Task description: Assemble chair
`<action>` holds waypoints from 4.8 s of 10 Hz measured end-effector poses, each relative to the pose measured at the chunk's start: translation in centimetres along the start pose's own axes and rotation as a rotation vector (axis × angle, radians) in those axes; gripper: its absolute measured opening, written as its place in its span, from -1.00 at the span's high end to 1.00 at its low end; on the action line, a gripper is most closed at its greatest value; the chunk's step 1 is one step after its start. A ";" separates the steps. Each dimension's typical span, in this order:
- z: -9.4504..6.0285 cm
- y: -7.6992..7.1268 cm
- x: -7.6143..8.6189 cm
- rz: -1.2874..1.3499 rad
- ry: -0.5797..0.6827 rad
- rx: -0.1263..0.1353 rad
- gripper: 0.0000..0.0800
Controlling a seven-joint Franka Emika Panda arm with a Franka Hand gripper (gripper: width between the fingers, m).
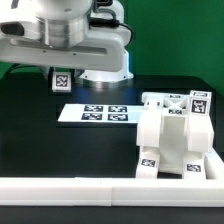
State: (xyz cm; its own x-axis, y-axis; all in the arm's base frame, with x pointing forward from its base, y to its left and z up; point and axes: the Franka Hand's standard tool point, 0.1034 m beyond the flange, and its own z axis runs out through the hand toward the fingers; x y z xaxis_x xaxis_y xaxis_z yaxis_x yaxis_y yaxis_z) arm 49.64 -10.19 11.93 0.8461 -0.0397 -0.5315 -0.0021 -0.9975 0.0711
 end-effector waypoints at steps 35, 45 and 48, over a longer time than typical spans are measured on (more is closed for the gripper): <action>-4.5 -15.1 5.2 0.117 1.067 0.057 -0.21; -7.7 -13.4 5.6 0.190 0.569 0.151 -0.62; -7.6 -13.4 5.6 0.187 0.568 0.148 -0.62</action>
Offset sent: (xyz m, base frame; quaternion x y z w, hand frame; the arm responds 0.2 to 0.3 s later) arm 0.0222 0.0865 0.0144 0.0716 0.1772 0.0925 0.9772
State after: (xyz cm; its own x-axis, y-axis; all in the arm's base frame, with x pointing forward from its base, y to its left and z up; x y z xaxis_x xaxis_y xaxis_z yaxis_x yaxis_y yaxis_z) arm 58.48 3.38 14.44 0.9759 -0.2178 0.0145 -0.2175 -0.9759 -0.0196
